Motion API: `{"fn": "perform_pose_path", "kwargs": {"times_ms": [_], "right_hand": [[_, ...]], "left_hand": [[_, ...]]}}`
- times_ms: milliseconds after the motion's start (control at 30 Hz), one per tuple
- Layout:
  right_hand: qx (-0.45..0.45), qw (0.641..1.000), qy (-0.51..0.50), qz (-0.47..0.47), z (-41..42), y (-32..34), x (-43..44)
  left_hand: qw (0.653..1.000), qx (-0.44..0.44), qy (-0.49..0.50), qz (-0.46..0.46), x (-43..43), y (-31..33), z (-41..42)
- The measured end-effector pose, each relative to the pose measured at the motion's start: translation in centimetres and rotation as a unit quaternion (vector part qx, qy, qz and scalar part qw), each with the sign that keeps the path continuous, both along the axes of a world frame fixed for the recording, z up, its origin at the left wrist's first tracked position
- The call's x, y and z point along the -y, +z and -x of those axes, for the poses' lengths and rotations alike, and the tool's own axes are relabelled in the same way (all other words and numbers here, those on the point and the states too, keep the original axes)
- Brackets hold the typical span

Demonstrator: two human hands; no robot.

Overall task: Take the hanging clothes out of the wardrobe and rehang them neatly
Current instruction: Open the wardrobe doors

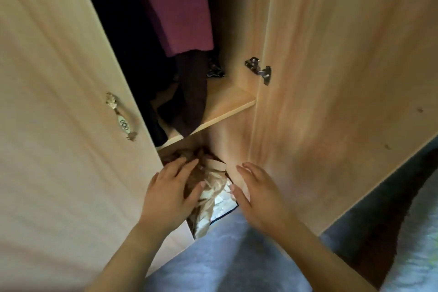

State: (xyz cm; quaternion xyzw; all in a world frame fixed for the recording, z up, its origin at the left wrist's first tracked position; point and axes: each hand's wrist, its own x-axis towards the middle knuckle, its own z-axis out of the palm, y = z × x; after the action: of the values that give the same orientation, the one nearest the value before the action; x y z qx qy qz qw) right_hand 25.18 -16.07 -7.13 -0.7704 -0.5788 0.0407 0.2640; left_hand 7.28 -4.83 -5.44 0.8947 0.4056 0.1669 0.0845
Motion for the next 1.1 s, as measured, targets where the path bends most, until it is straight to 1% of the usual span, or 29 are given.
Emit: {"fn": "perform_pose_path", "kwargs": {"times_ms": [133, 267, 400, 533, 633, 767, 933, 1000, 1100], "right_hand": [[0.024, 0.993, 0.113, -0.001, 3.9, 1.6, -6.2], [0.015, 0.979, 0.199, -0.049, 6.2, 4.9, -12.2], [-0.009, 0.963, 0.24, -0.122, 6.3, 8.2, -17.2], [-0.071, 0.942, 0.276, -0.175, 5.4, 10.1, -20.6], [-0.093, 0.916, 0.333, -0.202, 4.5, 10.6, -22.5], [-0.123, 0.879, 0.418, -0.193, 3.1, 10.9, -24.4], [-0.17, 0.827, 0.487, -0.224, 2.3, 11.6, -26.8], [-0.197, 0.806, 0.508, -0.231, 2.5, 12.0, -27.3], [-0.236, 0.783, 0.524, -0.236, 2.8, 12.1, -27.1]], "left_hand": [[0.994, 0.027, 0.099, -0.026, -3.0, 0.7, 6.3], [0.977, 0.093, 0.18, -0.062, -5.1, 2.8, 9.2], [0.965, 0.14, 0.202, -0.095, -6.4, 4.4, 8.9], [0.954, 0.184, 0.221, -0.084, -7.3, 5.0, 6.9], [0.944, 0.227, 0.23, -0.071, -7.6, 5.3, 4.3], [0.911, 0.299, 0.281, -0.037, -8.1, 5.3, 1.0], [0.846, 0.407, 0.345, -0.013, -7.6, 5.0, -1.5], [0.83, 0.423, 0.364, -0.021, -7.1, 5.3, -2.3], [0.818, 0.425, 0.387, -0.026, -6.4, 5.7, -3.1]]}}
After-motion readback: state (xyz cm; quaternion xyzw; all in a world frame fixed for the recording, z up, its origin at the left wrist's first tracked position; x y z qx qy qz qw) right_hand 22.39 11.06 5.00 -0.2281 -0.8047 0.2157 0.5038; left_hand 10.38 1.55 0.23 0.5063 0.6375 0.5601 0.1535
